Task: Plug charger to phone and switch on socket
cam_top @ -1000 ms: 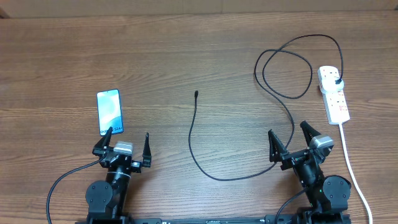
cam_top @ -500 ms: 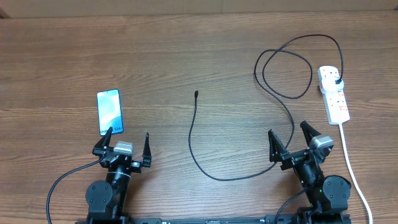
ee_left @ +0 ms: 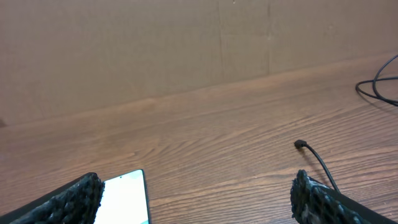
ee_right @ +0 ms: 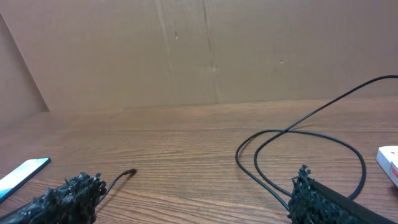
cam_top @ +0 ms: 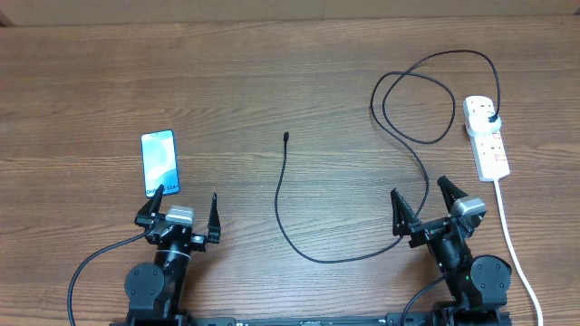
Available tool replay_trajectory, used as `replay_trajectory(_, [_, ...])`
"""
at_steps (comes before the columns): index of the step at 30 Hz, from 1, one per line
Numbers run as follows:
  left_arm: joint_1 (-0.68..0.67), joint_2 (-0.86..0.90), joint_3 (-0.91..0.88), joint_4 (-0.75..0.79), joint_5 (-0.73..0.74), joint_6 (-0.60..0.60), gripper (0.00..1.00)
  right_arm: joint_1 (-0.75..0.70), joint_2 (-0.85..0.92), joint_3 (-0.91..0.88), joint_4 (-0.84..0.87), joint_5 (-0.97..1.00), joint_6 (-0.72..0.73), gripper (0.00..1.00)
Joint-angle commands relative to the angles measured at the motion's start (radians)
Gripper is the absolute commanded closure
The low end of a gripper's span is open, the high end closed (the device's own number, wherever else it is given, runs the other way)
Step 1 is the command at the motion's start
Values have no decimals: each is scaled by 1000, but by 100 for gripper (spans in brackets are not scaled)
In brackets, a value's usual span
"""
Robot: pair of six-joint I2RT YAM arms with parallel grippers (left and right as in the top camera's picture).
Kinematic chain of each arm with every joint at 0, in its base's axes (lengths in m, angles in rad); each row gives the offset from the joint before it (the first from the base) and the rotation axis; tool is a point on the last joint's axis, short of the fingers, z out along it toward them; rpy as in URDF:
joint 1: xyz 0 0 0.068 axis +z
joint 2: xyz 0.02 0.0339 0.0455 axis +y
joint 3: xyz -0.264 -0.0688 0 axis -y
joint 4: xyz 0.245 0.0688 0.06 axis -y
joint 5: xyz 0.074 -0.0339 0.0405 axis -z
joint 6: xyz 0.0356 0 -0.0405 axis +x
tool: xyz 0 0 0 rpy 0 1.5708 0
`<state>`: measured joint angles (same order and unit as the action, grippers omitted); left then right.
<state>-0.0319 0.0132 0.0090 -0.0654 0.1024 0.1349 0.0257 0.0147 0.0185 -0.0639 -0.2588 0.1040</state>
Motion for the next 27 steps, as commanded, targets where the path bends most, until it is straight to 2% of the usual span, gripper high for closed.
replay_trajectory(1, [6, -9, -4, 13, 57, 18, 1, -4, -12, -10, 6, -5, -1, 0])
replay_trajectory(9, [6, -8, 27, 11, 136, -9, 0, -4, -12, -10, 6, -5, -1, 0])
replay_trajectory(15, [6, 19, 172, -101, 135, -8, 0, -4, -12, -10, 7, -5, -1, 0])
replay_trajectory(22, [6, 190, 381, -224, 162, 0, 0, -4, -12, -10, 7, -5, -1, 0])
replay_trajectory(27, [5, 386, 560, -341, 179, 0, 1, -4, -12, -10, 7, -5, -1, 0])
